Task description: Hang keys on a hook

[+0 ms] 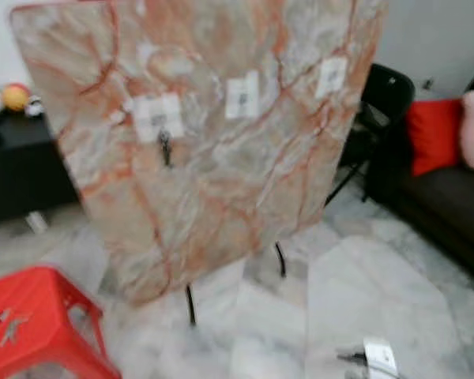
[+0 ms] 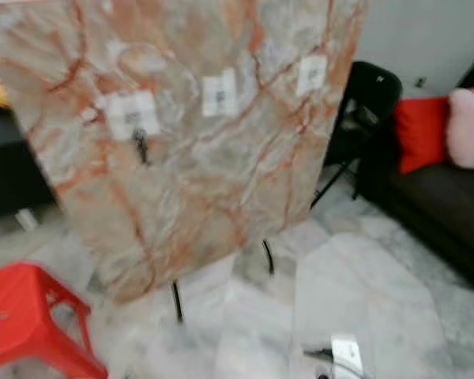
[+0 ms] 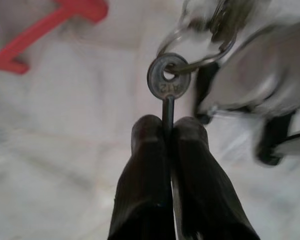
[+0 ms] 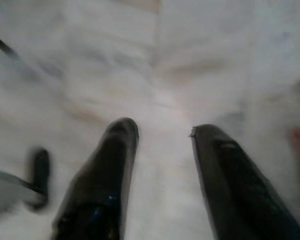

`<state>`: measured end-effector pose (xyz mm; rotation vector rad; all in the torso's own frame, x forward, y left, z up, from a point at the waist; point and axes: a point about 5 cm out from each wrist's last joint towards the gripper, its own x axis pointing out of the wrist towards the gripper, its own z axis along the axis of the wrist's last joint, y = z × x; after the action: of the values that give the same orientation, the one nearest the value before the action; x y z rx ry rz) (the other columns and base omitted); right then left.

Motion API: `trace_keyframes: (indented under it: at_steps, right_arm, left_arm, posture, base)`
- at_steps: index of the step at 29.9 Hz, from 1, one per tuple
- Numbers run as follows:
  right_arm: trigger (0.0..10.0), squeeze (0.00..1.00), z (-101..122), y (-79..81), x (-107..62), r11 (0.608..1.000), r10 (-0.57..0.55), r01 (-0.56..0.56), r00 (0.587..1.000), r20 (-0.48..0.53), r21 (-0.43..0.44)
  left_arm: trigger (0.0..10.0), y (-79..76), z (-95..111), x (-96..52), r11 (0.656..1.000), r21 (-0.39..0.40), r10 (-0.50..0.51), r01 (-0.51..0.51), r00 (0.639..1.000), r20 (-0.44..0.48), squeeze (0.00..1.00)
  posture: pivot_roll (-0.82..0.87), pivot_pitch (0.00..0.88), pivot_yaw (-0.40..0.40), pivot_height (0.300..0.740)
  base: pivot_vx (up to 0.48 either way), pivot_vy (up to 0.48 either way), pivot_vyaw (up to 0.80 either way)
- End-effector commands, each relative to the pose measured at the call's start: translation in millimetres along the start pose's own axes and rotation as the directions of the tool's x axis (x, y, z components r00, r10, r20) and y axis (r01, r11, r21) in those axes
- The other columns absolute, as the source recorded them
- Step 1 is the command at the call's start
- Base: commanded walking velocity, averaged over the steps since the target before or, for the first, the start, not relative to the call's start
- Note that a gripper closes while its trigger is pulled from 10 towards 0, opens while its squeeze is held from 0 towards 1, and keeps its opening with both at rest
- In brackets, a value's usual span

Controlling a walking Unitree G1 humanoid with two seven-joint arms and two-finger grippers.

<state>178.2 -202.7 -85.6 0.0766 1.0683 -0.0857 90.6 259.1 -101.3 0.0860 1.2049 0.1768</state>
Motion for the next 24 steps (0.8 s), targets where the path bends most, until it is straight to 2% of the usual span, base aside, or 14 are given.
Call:
trace_keyframes:
  at_steps: [1, 7, 11, 16, 19, 20, 22, 24]
  right_arm:
    - [10.0, 0.00, -13.2, -18.4, -3.5, 0.999, -0.049, 0.050, 0.998, -0.042, 0.003]
    - [10.0, 0.00, -12.3, -18.0, -3.4, 0.999, -0.039, 0.040, 0.999, -0.034, 0.004]
    - [10.0, 0.00, -11.7, -17.7, -3.4, 0.999, -0.037, 0.037, 0.999, -0.030, -0.001]
    - [10.0, 0.00, -12.1, -18.3, -3.4, 0.999, -0.044, 0.044, 0.998, -0.040, -0.017]
    - [10.0, 0.00, -12.1, -18.6, -3.5, 0.999, -0.043, 0.042, 0.998, -0.039, -0.015]
    - [10.0, 0.00, -12.0, -18.9, -3.5, 0.999, -0.041, 0.040, 0.998, -0.040, -0.018]
    - [10.0, 0.00, -11.9, -18.9, -3.6, 0.999, -0.040, 0.039, 0.998, -0.040, -0.020]
    - [10.0, 0.00, -11.7, -19.2, -3.6, 0.999, -0.038, 0.037, 0.998, -0.040, -0.027]
  left_arm:
    - [10.0, -7.2, 8.9, 1.5, 1.000, 0.001, -0.024, 0.024, 0.999, 0.032, 0.00]
    - [10.0, -7.3, 10.2, 1.6, 1.000, 0.005, -0.023, 0.022, 0.999, 0.044, 0.00]
    - [10.0, -20.0, 21.4, 3.5, 0.999, 0.028, -0.037, 0.035, 0.996, 0.081, 0.00]
    - [10.0, -26.9, 33.3, 4.4, 0.997, 0.065, -0.054, 0.047, 0.992, 0.115, 0.00]
    - [10.0, -23.5, 56.5, 4.3, 0.995, 0.090, -0.052, 0.035, 0.981, 0.187, 0.00]
    - [10.0, -21.2, 69.2, 3.3, 0.993, 0.114, -0.061, 0.034, 0.970, 0.235, 0.00]
    - [10.0, -20.8, 73.9, 2.8, 0.992, 0.122, -0.067, 0.036, 0.965, 0.255, 0.00]
    - [10.0, -18.6, 97.9, -1.5, 0.986, 0.162, -0.104, 0.047, 0.926, 0.363, 0.00]
  posture:
    - [0.07, 0.000, -0.044, 0.722]
    - [0.07, 0.000, -0.045, 0.722]
    - [0.08, 0.000, -0.047, 0.722]
    - [0.08, 0.000, -0.048, 0.722]
    - [0.09, 0.000, -0.051, 0.722]
    - [0.09, 0.000, -0.053, 0.722]
    - [0.09, 0.000, -0.053, 0.722]
    - [0.10, 0.000, -0.057, 0.722]
  base:
    - [0.368, 0.000, 0.00]
    - [0.370, 0.000, 0.00]
    - [0.368, 0.000, 0.00]
    - [0.368, 0.000, 0.00]
    - [0.366, 0.000, 0.00]
    - [0.000, 0.000, 0.00]
    - [0.000, 0.000, 0.00]
    - [0.000, 0.000, 0.00]
